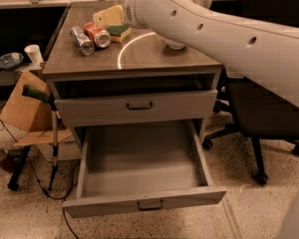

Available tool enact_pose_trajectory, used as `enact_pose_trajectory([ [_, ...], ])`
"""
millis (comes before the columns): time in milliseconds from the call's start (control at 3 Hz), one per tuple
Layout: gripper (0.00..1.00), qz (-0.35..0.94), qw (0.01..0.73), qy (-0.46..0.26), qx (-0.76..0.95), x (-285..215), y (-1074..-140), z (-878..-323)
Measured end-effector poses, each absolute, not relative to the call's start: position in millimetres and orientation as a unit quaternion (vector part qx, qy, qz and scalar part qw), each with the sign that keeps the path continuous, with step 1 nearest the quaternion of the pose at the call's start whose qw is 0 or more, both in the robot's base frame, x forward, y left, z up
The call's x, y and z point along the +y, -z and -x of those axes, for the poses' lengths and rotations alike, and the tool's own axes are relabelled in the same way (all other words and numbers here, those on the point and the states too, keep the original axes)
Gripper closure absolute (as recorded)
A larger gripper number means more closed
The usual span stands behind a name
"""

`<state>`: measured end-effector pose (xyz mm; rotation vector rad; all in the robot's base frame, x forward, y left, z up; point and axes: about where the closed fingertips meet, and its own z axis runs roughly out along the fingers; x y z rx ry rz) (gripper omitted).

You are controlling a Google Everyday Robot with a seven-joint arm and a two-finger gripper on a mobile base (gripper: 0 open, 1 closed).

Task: Place coke can into middle drawer

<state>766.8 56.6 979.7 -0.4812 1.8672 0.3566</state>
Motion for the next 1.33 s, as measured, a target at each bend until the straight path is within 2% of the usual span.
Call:
enact_pose_trajectory([
  [333, 0.00, 0.193, 0.552, -0.145, 0.798, 32, -959, -796],
  [667, 0.00, 0.188, 0.508, -0.197, 0.817, 30, -927, -813],
  [1000, 0.00, 0.234, 0.442, -0.272, 0.822, 90, -889, -819],
  [1333, 0.00, 0.323, 0.425, -0.275, 0.800, 130, -905, -821],
])
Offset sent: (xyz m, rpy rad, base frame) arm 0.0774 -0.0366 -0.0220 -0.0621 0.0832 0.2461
